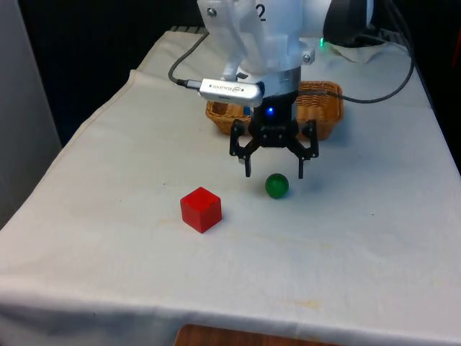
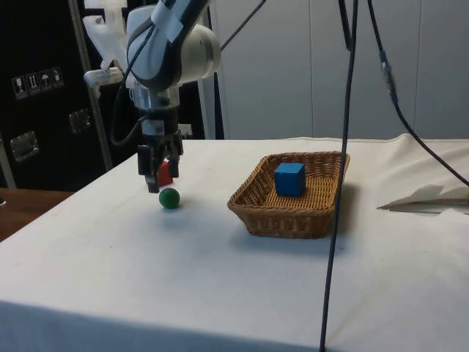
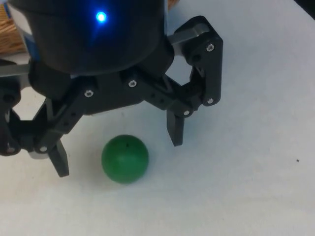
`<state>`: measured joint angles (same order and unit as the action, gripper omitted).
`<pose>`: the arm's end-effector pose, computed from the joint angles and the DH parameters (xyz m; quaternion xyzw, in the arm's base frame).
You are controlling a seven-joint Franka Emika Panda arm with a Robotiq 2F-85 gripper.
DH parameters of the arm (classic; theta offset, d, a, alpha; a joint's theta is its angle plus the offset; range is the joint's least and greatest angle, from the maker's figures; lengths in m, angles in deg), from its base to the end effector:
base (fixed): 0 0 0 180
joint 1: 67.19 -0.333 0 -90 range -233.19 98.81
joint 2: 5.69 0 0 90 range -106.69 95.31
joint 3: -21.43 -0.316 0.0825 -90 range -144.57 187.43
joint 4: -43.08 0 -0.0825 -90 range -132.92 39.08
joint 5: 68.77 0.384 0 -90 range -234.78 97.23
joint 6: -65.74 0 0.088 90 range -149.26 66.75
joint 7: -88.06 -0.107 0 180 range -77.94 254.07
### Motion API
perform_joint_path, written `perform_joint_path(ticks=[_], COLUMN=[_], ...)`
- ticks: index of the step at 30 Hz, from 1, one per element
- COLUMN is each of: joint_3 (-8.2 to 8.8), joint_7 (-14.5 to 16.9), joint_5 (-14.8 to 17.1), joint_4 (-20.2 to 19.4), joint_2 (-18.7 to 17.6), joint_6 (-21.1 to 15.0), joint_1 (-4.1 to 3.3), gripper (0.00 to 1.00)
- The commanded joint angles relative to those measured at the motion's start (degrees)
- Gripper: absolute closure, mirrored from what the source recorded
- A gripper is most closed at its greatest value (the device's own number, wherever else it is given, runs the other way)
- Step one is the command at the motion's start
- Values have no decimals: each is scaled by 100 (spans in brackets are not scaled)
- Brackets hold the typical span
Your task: Place all non-red objects into the basket.
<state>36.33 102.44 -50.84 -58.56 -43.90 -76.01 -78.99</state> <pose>0.6647 -0.0226 0.1987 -0.9992 -0.0074 -0.0363 0.0160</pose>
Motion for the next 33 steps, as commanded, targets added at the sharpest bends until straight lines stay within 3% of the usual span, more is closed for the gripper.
perform_joint_path(ticks=[1,5,6,7,14,15,16,19,24,25,26,33], joint_3=[-52,-63,0,-63,-74,-6,-80,-80,-86,-23,-80,-34], joint_7=[63,115,57,132,275,218,315,350,378,344,384,355], joint_5=[63,109,52,126,338,269,401,470,573,521,584,550], joint_4=[34,40,11,46,57,23,74,109,206,166,223,264], joint_2=[-29,-80,-63,-97,-195,-172,-229,-286,-401,-372,-424,-441], joint_6=[6,0,0,0,11,0,11,11,11,0,11,29], joint_1=[57,80,17,80,86,29,92,92,74,29,69,40], gripper=[0,0,0,0,0,0,0,0,0,0,0,0])
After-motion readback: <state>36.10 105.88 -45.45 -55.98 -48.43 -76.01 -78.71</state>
